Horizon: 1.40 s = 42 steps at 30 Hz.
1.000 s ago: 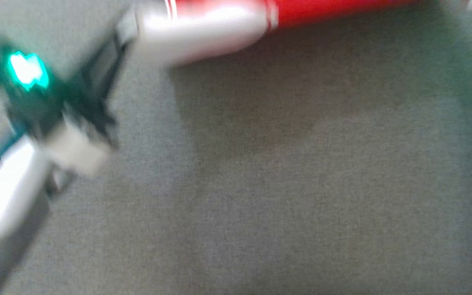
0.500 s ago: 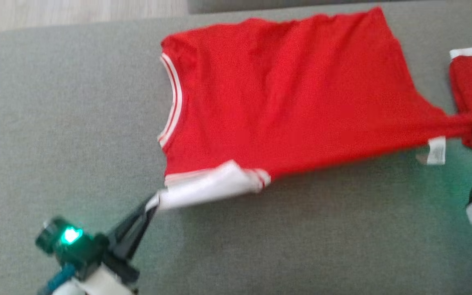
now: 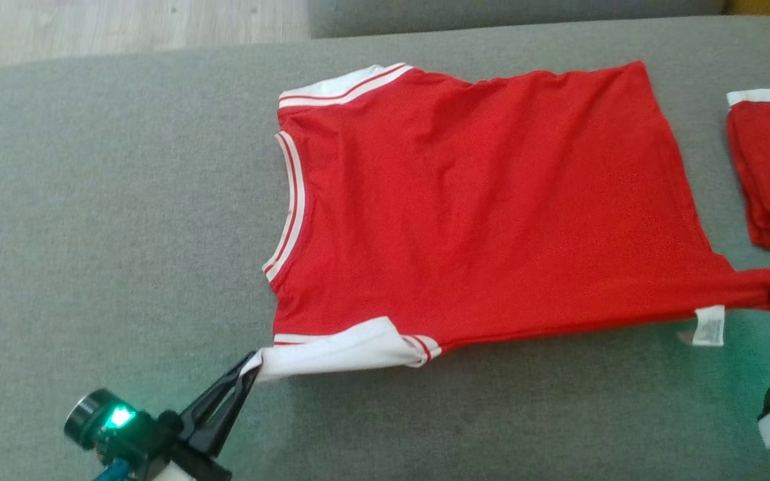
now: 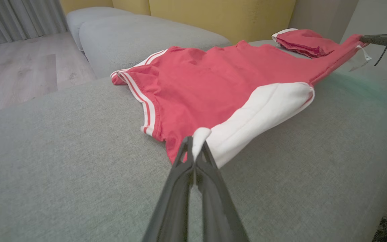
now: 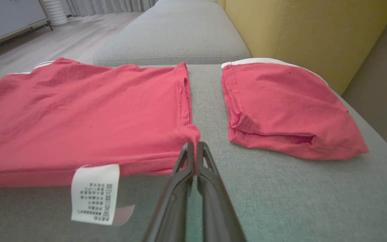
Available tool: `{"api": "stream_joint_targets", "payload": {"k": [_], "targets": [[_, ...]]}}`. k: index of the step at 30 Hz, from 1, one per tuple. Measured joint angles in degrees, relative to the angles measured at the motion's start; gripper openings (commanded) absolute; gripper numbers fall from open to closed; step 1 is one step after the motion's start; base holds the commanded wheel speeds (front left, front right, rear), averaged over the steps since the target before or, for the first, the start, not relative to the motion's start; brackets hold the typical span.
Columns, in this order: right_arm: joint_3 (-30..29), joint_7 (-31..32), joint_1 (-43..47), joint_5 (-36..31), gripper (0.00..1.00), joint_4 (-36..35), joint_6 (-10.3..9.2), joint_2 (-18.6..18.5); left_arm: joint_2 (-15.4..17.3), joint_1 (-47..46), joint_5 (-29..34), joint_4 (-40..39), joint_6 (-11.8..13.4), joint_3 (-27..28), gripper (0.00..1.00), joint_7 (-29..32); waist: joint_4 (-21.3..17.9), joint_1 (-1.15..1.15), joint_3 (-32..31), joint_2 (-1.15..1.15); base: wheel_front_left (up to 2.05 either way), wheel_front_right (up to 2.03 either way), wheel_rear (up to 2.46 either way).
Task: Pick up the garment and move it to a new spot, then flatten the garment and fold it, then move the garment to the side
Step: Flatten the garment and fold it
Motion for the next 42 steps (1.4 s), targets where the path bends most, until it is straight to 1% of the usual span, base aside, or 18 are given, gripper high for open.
{"api": "stream_joint_targets", "payload": {"k": [4, 8, 13, 18, 23, 24, 26, 27, 28, 29, 30, 31, 32, 33, 34, 38, 39, 42], "targets": [[-1.9, 1.9, -1.0, -1.1, 0.00, -1.6, 0.00, 0.8, -0.9, -2.4, 1.2, 0.9, -0.7, 0.2, 0.00, 0.0, 0.6, 0.00, 1.3, 0.00, 0.00, 0.00, 0.00], [-2.8, 3.5, -4.2, -1.1, 0.00, -2.1, 0.00, 0.8, -2.0, -9.4, 2.6, 2.0, -1.5, 0.3, 0.00, 0.0, 1.2, 0.01, 3.4, 0.00, 0.00, 0.00, 0.00], [-2.0, 5.1, -10.6, -1.6, 0.00, -1.6, 0.00, 0.4, -2.7, -18.4, 4.7, 4.8, -2.0, 0.5, 0.00, 0.0, 1.8, 0.02, 6.9, 0.00, 0.00, 0.00, 0.00], [0.3, 5.5, -16.9, -1.6, 0.00, 1.0, 0.00, -0.8, -3.8, -25.4, 5.8, 7.3, -2.0, 0.5, 0.00, 0.0, 2.0, 0.02, 10.3, 0.00, 0.00, 0.00, 0.00], [2.6, 5.4, -22.1, -1.6, 0.00, 4.2, 0.00, -1.3, -4.0, -28.7, 6.8, 8.8, -2.5, 0.4, 0.00, 0.0, 1.8, 0.02, 13.0, 0.00, 0.00, 0.00, 0.00], [3.5, 4.9, -24.0, -1.3, 0.00, 6.3, 0.00, -2.6, -4.5, -29.3, 7.5, 9.2, -2.5, 0.6, 0.00, 0.0, 1.9, 0.03, 13.5, 0.00, 0.00, 0.00, 0.00], [4.0, 4.3, -25.7, -0.7, 0.00, 8.0, 0.00, -3.6, -5.8, -29.7, 8.1, 9.2, -2.5, 1.5, 0.00, 0.0, 2.2, 0.00, 13.6, 0.00, 0.00, 0.00, 0.00], [4.3, 3.9, -26.5, -0.5, 0.00, 8.7, 0.00, -4.0, -6.4, -29.9, 8.2, 9.3, -2.5, 1.8, 0.04, 0.0, 2.4, 0.00, 13.7, 0.00, 0.00, 0.00, 0.00], [4.7, 3.6, -27.2, -0.4, 0.00, 9.6, 0.00, -4.2, -7.1, -30.0, 8.2, 9.6, -2.5, 2.0, 0.18, 0.0, 2.5, 0.01, 13.7, 0.00, 0.00, 0.00, 0.00], [5.2, 3.3, -27.9, -0.4, 0.00, 10.4, 0.00, -4.3, -7.8, -30.2, 8.3, 10.1, -2.5, 2.2, 0.24, 0.0, 2.7, 0.01, 13.7, 0.00, 0.00, 0.00, 0.00], [5.6, 3.1, -28.3, -0.4, 0.18, 11.2, 0.00, -4.2, -8.6, -30.3, 8.1, 10.6, -2.5, 2.6, 0.30, 0.0, 2.8, 0.01, 13.6, 0.00, 0.00, 0.00, 0.00], [5.6, 2.8, -28.7, -0.3, 1.00, 11.9, 0.00, -4.2, -9.3, -30.3, 7.8, 11.0, -2.5, 3.0, 0.47, 0.0, 2.9, 0.01, 13.5, 0.00, 0.00, 0.00, 0.00], [5.6, 2.1, -29.0, -0.4, 1.00, 12.6, 0.00, -4.1, -9.9, -30.2, 7.8, 11.3, -2.5, 3.4, 0.81, 0.0, 3.0, 0.01, 13.4, 0.00, 0.00, 0.00, 0.00], [5.6, 1.8, -29.1, -0.4, 1.00, 13.1, 0.00, -4.1, -10.4, -30.2, 7.8, 11.7, -2.5, 3.9, 0.97, 0.0, 3.1, 0.01, 13.2, 0.00, 0.00, 0.00, 0.00], [5.7, 1.2, -29.1, -0.4, 1.00, 13.4, 0.00, -4.0, -11.1, -30.0, 7.8, 12.1, -2.3, 4.9, 1.00, 0.0, 3.2, 0.01, 13.0, 0.00, 0.00, 0.00, 0.00], [5.7, -1.2, -29.0, -0.4, 1.00, 13.8, 0.00, -3.0, -13.7, -26.3, 7.7, 12.0, -0.4, 9.2, 1.00, 0.0, 3.4, 0.01, 11.8, 0.00, 0.00, 0.00, 0.00], [5.7, -1.2, -29.0, -0.4, 1.00, 13.8, 0.00, -3.0, -13.7, -26.3, 7.7, 12.0, -0.4, 9.2, 1.00, 0.0, 3.4, 0.01, 11.8, 0.00, 0.00, 0.00, 0.00], [5.4, -2.6, -28.5, -0.5, 1.00, 13.8, 0.00, -1.7, -16.8, -20.7, 6.0, 11.9, 0.1, 11.5, 1.00, 0.0, 3.3, 0.00, 10.7, 0.00, 0.00, 0.00, 0.00]]}}
